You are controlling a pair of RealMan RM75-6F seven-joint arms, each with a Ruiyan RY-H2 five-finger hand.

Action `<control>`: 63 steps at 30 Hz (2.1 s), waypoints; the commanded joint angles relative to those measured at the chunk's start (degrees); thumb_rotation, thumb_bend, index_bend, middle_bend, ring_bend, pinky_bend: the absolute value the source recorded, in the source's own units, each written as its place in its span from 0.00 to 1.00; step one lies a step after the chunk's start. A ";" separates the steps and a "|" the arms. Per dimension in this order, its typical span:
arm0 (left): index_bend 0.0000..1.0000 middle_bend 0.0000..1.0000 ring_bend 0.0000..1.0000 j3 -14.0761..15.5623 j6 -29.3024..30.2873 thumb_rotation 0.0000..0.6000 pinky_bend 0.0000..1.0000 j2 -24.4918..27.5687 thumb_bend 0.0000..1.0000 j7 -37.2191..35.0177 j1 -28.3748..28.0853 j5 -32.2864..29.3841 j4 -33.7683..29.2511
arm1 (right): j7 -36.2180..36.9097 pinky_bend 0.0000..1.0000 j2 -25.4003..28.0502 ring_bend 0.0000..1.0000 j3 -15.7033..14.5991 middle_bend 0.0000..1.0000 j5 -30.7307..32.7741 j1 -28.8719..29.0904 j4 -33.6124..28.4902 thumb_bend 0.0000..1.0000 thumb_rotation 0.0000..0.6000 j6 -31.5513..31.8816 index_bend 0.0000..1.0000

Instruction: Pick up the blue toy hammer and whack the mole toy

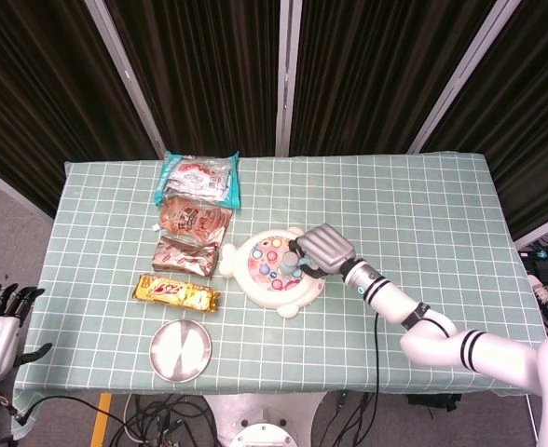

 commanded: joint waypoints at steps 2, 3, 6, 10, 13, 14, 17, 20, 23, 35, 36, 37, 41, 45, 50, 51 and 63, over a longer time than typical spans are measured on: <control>0.18 0.16 0.07 -0.05 0.04 1.00 0.02 -0.20 0.03 -0.37 0.05 -0.01 0.41 | -1.23 0.64 -1.39 0.52 -0.37 0.66 0.95 0.78 1.34 0.54 1.00 -0.59 0.68; 0.18 0.16 0.07 -0.05 0.09 1.00 0.02 -0.22 0.03 -0.44 0.08 0.03 0.51 | -1.00 0.64 -1.29 0.52 -0.18 0.66 0.95 0.61 1.03 0.54 1.00 -0.06 0.68; 0.18 0.16 0.07 -0.07 0.20 1.00 0.02 -0.16 0.03 -0.59 0.15 0.05 0.67 | 0.41 0.64 0.00 0.52 0.67 0.66 0.68 -0.06 -0.70 0.54 1.00 1.73 0.68; 0.18 0.16 0.07 -0.07 0.33 1.00 0.02 -0.05 0.03 -0.52 0.08 0.42 0.61 | -0.51 0.64 1.96 0.52 0.98 0.66 0.45 0.63 -2.37 0.54 1.00 1.27 0.68; 0.18 0.16 0.07 -0.07 0.46 1.00 0.02 -0.05 0.03 -0.30 0.10 0.54 0.40 | -2.82 0.64 2.30 0.52 0.98 0.66 1.18 2.06 -2.91 0.54 1.00 -0.25 0.68; 0.18 0.16 0.07 -0.06 0.49 1.00 0.02 -0.07 0.03 -0.28 0.13 0.54 0.37 | -3.51 0.64 2.16 0.52 1.00 0.66 1.58 2.56 -2.88 0.54 1.00 -0.78 0.68; 0.18 0.16 0.07 0.02 0.52 1.00 0.02 -0.06 0.03 -0.25 0.35 0.31 0.34 | -5.59 0.64 1.24 0.52 0.96 0.66 3.36 4.30 -2.17 0.54 1.00 -2.80 0.68; 0.18 0.16 0.07 0.06 0.59 1.00 0.02 -0.12 0.03 -0.37 0.61 0.00 0.37 | -7.66 0.64 -0.01 0.52 0.96 0.66 4.72 5.95 -0.92 0.54 1.00 -3.93 0.68; 0.18 0.16 0.07 0.11 0.51 1.00 0.02 -0.20 0.03 -0.45 0.72 -0.14 0.49 | -9.62 0.64 -1.19 0.52 0.80 0.66 6.31 7.50 0.26 0.54 1.00 -5.05 0.68; 0.18 0.16 0.07 0.13 0.82 1.00 0.02 -0.63 0.03 -1.22 1.05 0.00 1.15 | -10.79 0.64 1.31 0.52 0.60 0.66 8.10 6.44 -3.43 0.54 1.00 -0.42 0.68; 0.18 0.16 0.07 0.11 0.99 1.00 0.02 -0.61 0.03 -1.28 1.03 0.23 1.19 | -10.54 0.64 2.59 0.52 0.45 0.66 8.01 5.60 -4.50 0.54 1.00 0.52 0.68; 0.18 0.16 0.07 0.12 1.07 1.00 0.02 -0.59 0.03 -1.32 1.01 0.41 1.20 | -10.32 0.64 3.60 0.52 0.27 0.66 7.95 4.85 -5.33 0.54 1.00 1.31 0.68; 0.18 0.16 0.07 0.11 1.15 1.00 0.02 -0.60 0.03 -1.27 0.93 0.72 1.18 | -8.54 0.64 7.78 0.52 -1.29 0.66 7.41 0.73 -7.85 0.54 1.00 4.72 0.68; 0.18 0.16 0.07 0.09 0.90 1.00 0.02 -0.54 0.03 -0.69 0.63 1.03 0.74 | -5.07 0.63 9.30 0.52 -3.93 0.66 5.87 -4.16 -6.82 0.54 1.00 7.81 0.68; 0.18 0.16 0.07 0.07 0.84 1.00 0.02 -0.40 0.03 0.29 0.38 1.37 -0.16 | 1.08 0.57 6.30 0.51 -6.24 0.65 3.17 -8.09 -0.42 0.52 1.00 9.14 0.67; 0.18 0.16 0.07 0.09 0.78 1.00 0.02 -0.31 0.03 0.56 0.36 1.38 -0.40 | 2.75 0.56 5.16 0.51 -6.64 0.64 2.48 -8.71 1.49 0.52 1.00 9.07 0.67; 0.18 0.16 0.07 0.16 0.44 1.00 0.02 0.17 0.03 1.90 0.45 0.81 -1.82 | 14.58 0.46 -4.68 0.43 -7.60 0.55 -3.53 -11.91 16.89 0.41 1.00 10.51 0.56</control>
